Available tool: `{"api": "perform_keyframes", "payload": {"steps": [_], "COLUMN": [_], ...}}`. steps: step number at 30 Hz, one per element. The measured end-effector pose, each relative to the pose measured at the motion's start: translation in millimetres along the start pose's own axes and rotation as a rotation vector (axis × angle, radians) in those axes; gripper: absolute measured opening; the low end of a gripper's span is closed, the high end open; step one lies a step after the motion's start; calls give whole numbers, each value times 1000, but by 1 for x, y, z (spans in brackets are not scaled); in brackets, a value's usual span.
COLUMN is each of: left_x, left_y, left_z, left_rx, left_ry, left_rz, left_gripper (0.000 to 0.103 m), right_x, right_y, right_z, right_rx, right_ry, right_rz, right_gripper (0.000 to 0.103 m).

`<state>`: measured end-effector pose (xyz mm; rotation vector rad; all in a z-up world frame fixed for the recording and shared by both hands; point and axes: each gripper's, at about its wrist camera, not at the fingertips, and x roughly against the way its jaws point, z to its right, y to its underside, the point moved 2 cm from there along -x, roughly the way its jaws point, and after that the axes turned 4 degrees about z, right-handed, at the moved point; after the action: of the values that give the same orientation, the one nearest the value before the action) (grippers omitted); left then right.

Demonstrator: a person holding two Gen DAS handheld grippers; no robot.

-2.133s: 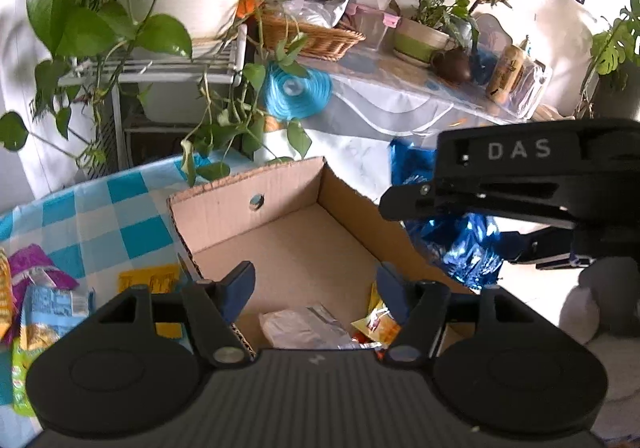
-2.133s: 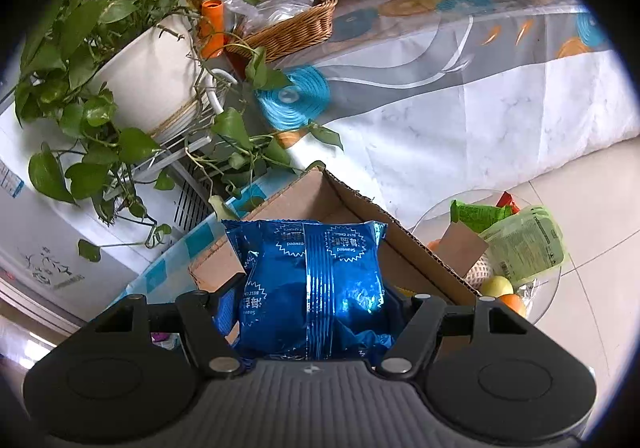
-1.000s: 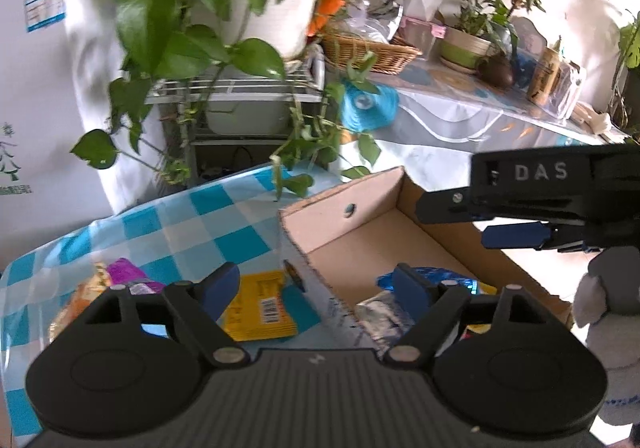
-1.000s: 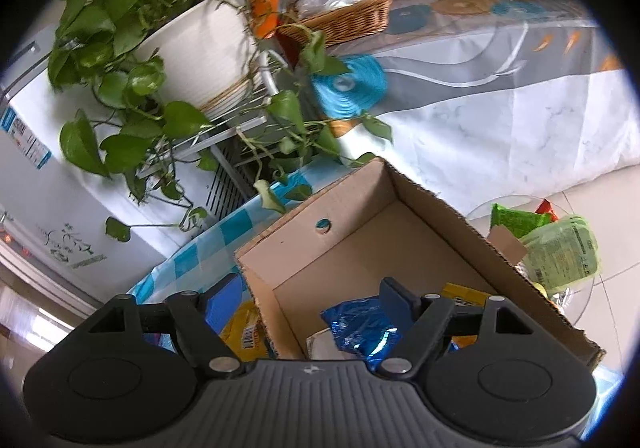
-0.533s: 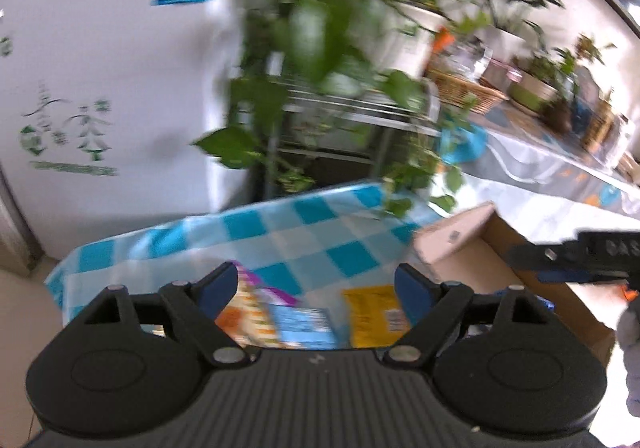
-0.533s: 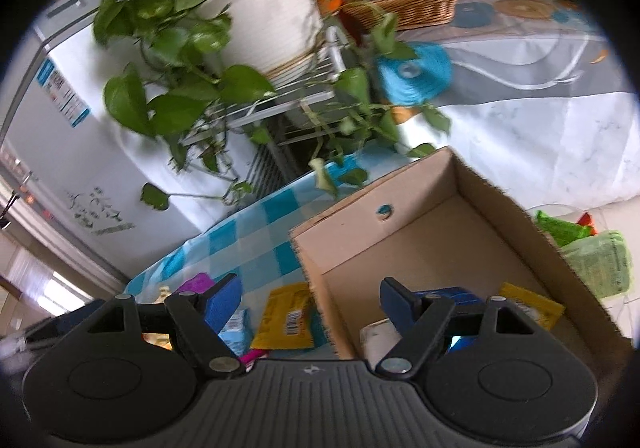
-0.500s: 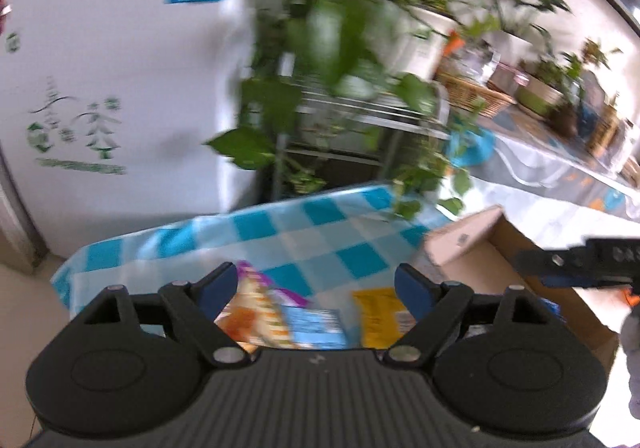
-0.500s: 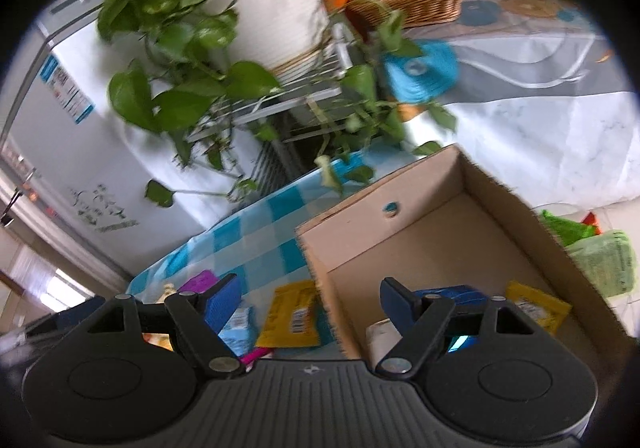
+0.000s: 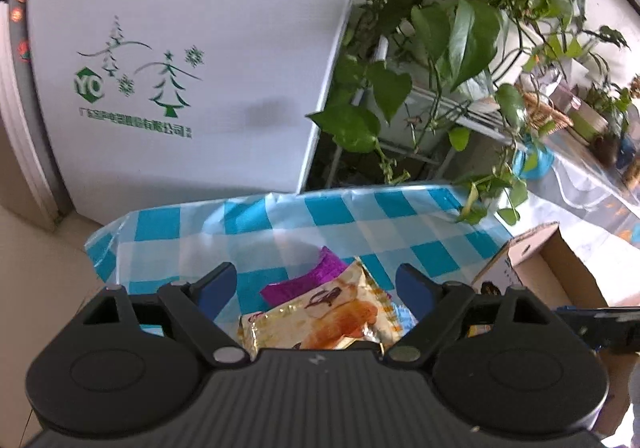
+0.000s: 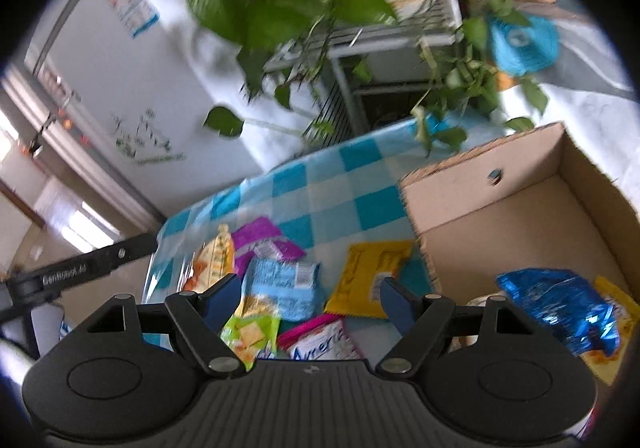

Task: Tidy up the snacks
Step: 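Move both open tools back from the box over the snack packs, then grasp the pink Ameria bag with the right tool while the left tool grasps the croissant pack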

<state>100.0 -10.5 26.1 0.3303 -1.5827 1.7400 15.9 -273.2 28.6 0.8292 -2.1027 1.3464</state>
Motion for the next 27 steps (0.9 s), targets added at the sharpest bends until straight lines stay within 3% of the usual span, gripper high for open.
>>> {"api": "perform_keyframes", "payload": {"steps": [6,12,20,27], "left_x": [-5,-18,-30,-46], "left_y": [2,18,29,35], "left_z": [-5,-6,-4,2], "left_rx": [-132,-305,-460,-529], "left_ry": [121,184,235,251], "left_rz": [-30,-87,-106,-133], "left_gripper": [87,87,86,86], "right_x": [-13,-27,-50,-65], "right_y": [16,32,57,61], "right_z": [-12,-22,-33,-25], "right_rx": [62,135,277,285], "right_ry": [0,9,42,90], "right_rz": [-77,-152,-260,-292], "right_gripper": [82,82,82,83]}}
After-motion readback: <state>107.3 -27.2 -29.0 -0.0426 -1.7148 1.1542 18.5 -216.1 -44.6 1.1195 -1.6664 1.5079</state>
